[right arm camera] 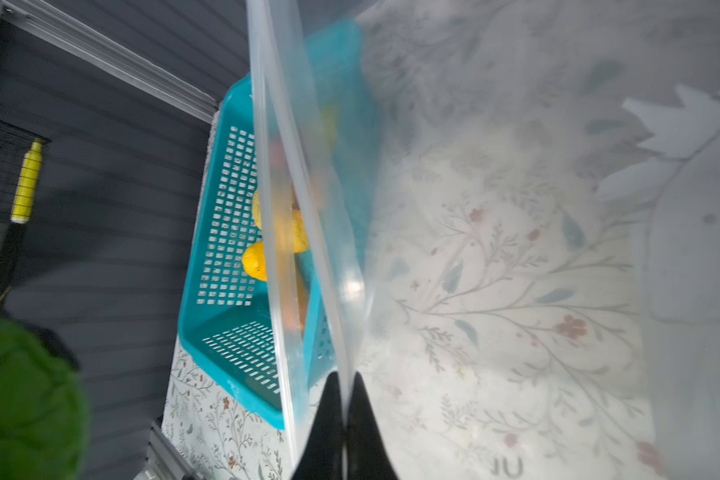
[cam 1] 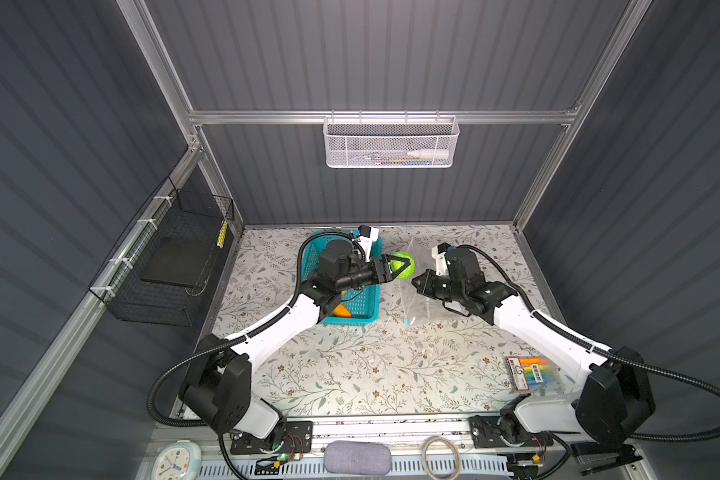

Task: Place the food in the zip-top bag and seal the zipper
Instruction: 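Carry the green chayote with the left gripper to the bag mouth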

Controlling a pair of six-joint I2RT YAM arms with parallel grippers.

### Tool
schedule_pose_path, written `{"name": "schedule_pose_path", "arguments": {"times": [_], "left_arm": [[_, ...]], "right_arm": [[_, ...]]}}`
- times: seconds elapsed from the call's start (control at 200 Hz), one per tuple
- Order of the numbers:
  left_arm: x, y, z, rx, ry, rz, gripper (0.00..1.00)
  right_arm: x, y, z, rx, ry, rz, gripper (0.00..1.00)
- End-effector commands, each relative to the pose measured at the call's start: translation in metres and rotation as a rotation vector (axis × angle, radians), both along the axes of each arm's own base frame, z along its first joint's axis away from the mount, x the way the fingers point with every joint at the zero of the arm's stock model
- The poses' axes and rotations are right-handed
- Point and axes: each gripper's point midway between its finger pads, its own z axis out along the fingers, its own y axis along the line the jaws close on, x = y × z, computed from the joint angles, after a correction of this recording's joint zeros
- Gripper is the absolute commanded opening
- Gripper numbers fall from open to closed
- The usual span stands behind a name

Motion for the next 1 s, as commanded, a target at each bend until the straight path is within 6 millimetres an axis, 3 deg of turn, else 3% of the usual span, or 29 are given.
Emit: {"name": "schedule_pose_path", "arguments": {"times": [0.0, 0.17, 0.465, 0.855, 0.996], "left_arm": [[-0.005, -0.01, 0.001, -0.053, 0.013, -0.04, 0.52], [0.002, -0.011, -0.011, -0.026, 0.034, -0.016, 0.52], [0.014, 0.007, -0.062, 0.163, 0.101, 0.105, 0.52], [0.018, 0.016, -0.087, 0.289, 0.143, 0.148, 0.51], [0.022, 0.018, -0.102, 0.364, 0.158, 0.169, 0.52]], "right_arm": [[-0.006, 0.012, 0.017, 0.09, -0.038, 0.063, 0.0], [-0.013, 0.019, 0.021, 0.129, -0.035, 0.112, 0.0], [-0.02, 0.016, 0.029, 0.144, -0.075, 0.118, 0.0], [-0.019, 0.009, 0.025, 0.112, -0.079, 0.091, 0.0], [-0.019, 0.016, 0.032, 0.133, -0.101, 0.108, 0.0]]}}
